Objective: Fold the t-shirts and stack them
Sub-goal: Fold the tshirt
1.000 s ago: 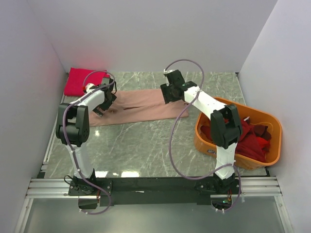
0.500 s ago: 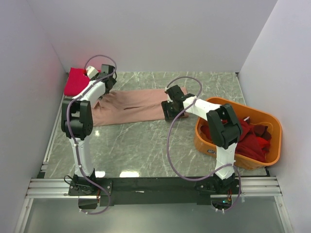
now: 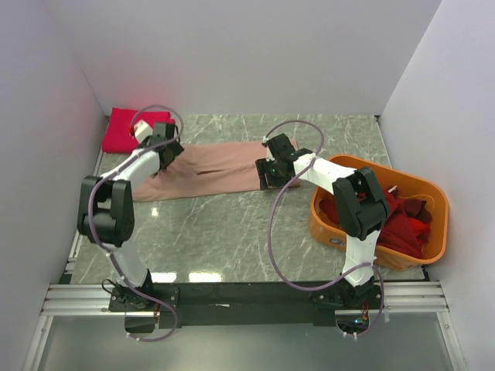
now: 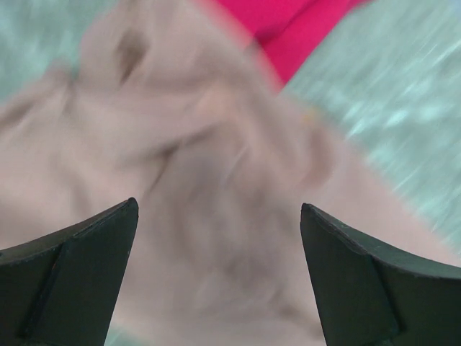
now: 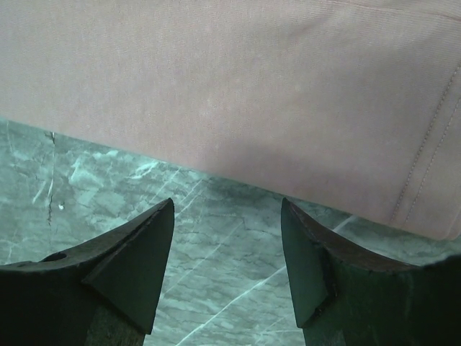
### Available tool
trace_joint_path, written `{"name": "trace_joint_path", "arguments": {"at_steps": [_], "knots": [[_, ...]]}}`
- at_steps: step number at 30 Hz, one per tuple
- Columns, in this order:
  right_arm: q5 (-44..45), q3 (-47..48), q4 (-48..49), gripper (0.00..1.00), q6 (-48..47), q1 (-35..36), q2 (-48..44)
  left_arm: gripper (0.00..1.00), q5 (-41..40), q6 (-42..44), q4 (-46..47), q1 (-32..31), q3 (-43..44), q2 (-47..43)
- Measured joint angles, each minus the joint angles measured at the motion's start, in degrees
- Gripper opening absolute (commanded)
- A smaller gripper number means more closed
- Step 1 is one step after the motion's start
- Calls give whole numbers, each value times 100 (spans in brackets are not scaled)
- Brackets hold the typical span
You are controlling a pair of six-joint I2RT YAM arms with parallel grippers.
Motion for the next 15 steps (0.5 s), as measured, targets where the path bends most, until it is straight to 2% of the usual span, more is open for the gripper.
{"name": "trace_joint_path", "arguments": {"at_steps": [4, 7, 11, 15], "knots": [[2, 0, -2, 68, -4, 0, 0, 99, 197, 2, 308, -31, -940, -409], [2, 0, -9, 68, -7, 0, 0, 100, 245, 33, 520, 28, -997, -188], [44, 0, -13, 68, -26, 0, 0, 99, 256, 208, 728, 236, -557, 501], [146, 0, -28, 68, -44, 0, -2, 99, 363, 426, 562, 603, 354, 1158]]}}
